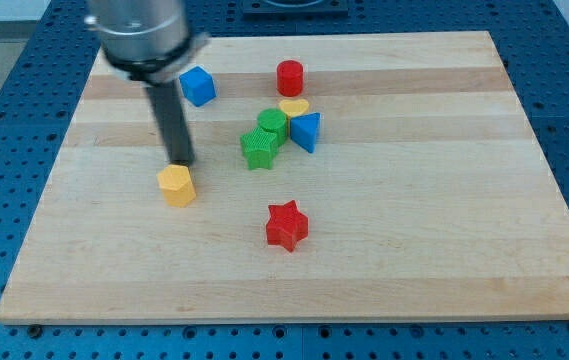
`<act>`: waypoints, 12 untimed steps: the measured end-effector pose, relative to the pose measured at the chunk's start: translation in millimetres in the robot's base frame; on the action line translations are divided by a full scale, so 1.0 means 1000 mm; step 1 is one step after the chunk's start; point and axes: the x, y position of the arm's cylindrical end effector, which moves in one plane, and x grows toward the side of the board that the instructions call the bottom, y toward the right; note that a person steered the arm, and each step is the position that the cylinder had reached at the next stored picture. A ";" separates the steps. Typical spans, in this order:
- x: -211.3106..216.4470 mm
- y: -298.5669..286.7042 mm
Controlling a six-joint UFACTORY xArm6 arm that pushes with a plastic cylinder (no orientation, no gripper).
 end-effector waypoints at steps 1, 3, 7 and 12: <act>0.012 -0.045; 0.061 -0.016; 0.033 -0.013; 0.146 0.110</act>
